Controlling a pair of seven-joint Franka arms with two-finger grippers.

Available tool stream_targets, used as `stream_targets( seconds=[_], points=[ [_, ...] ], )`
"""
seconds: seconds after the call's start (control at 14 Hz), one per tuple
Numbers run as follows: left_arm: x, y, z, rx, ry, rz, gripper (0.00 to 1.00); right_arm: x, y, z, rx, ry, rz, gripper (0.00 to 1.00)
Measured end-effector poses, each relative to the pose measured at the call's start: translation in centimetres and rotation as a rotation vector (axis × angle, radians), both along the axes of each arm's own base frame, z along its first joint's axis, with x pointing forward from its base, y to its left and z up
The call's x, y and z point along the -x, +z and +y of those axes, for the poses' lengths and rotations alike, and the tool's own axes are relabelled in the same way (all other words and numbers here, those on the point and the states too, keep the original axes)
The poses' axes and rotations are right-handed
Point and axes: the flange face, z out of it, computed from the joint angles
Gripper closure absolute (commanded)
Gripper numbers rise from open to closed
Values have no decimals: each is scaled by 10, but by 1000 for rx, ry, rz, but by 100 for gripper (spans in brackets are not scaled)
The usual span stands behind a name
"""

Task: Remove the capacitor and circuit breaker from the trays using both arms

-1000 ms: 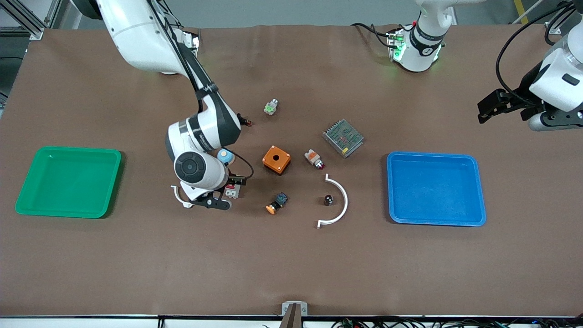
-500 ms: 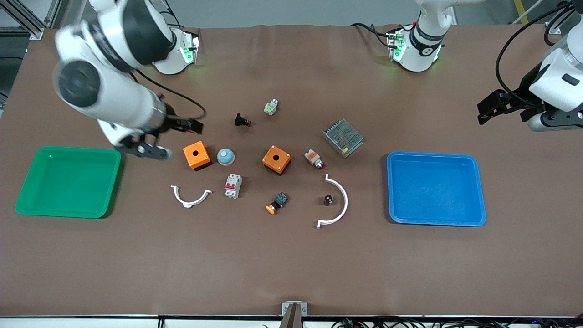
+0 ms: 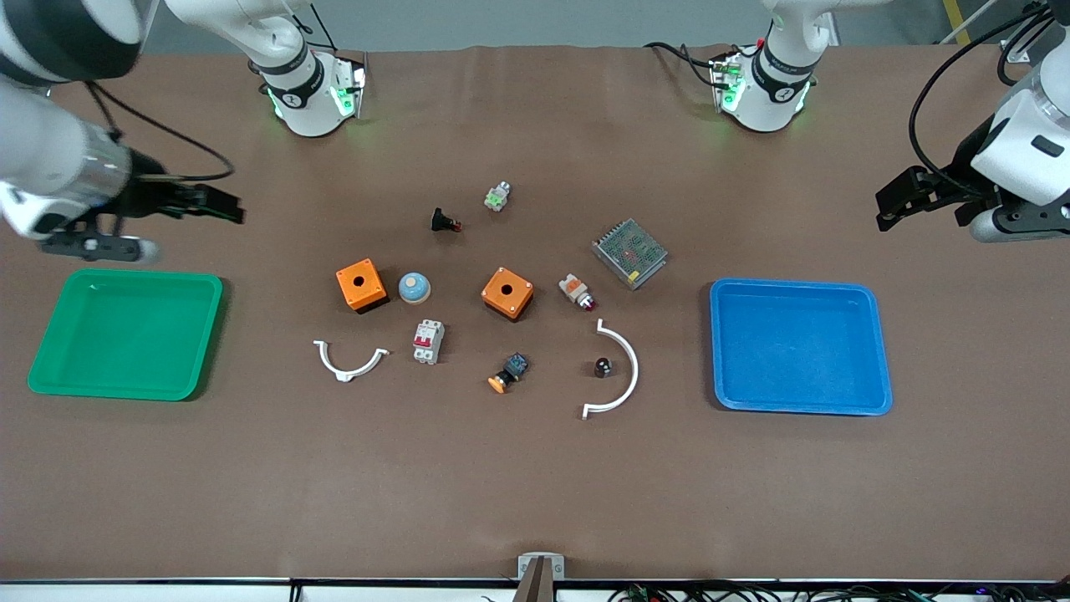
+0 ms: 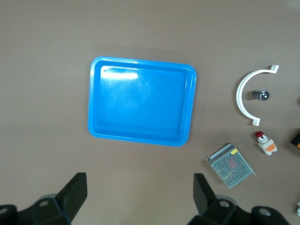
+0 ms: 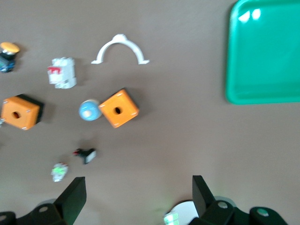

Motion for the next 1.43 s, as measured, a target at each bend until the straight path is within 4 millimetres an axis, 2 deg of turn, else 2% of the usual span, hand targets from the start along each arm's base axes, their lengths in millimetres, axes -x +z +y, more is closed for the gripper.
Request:
stream_targets(
  seconds=[0.14,0.36,0.5,0.93,1.21,1.43],
  points=[
    [0,0,0,0,0,0,0,-2,15,-32,21,17,-37,0],
    [0,0,0,0,0,0,0,-4,35,-51,25,33,-85,0],
    [0,0,0,0,0,0,0,-5,41,-54,26,39,-97,0],
    [0,0,0,0,0,0,0,-4,40,-62,93,80,-91,0],
    [0,0,0,0,0,0,0,-3,40,-87,91,94,-91,0],
    [0,0,0,0,0,0,0,-4,56,-87,96,94,-125,0]
  ],
)
